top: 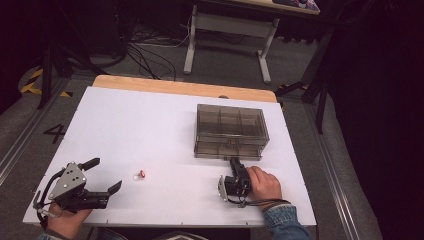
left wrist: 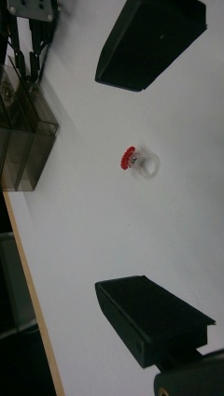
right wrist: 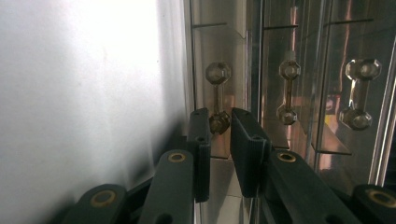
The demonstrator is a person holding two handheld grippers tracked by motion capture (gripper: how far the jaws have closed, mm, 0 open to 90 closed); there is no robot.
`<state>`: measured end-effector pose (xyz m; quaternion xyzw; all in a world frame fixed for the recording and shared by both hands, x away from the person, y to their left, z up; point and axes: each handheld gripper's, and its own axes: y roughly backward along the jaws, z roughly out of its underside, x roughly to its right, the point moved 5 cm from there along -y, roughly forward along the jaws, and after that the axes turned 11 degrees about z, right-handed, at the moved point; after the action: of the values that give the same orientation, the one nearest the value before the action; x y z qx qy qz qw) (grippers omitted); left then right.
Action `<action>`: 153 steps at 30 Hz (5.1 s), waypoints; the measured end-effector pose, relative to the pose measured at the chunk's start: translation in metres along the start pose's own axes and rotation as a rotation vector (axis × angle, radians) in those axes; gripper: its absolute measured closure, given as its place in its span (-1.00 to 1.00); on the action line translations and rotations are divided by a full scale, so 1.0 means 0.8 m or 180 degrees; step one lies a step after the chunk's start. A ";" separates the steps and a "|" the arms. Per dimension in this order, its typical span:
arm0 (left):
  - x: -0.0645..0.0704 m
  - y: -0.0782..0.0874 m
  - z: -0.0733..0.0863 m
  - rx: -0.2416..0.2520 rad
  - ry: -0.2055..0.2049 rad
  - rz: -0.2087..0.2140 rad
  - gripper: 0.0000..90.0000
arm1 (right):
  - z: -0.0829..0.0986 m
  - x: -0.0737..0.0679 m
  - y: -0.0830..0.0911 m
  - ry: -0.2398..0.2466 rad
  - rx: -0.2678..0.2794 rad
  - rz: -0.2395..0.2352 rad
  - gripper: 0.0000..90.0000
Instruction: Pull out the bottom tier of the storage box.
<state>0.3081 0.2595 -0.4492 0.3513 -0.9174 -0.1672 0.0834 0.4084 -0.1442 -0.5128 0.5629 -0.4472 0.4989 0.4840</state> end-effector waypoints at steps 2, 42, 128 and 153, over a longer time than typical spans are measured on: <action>0.000 0.000 0.000 0.0005 -0.0003 -0.0008 -0.91 | 0.000 0.001 0.002 -0.0048 0.0001 -0.0007 0.68; 0.000 -0.002 0.000 -0.0008 0.0005 -0.0016 -0.91 | -0.001 0.055 0.036 -0.1303 0.0464 -0.1032 0.23; -0.001 -0.001 0.000 -0.0007 0.0014 -0.0010 -0.91 | 0.018 0.058 -0.017 -0.1288 -0.0080 -0.2655 0.49; -0.001 -0.002 0.001 -0.0027 0.0001 -0.0002 -0.91 | 0.016 0.056 0.007 -0.1198 -0.0035 -0.2892 0.54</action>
<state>0.3096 0.2593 -0.4502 0.3513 -0.9166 -0.1710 0.0850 0.4090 -0.1585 -0.4678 0.7789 -0.2387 0.1246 0.5664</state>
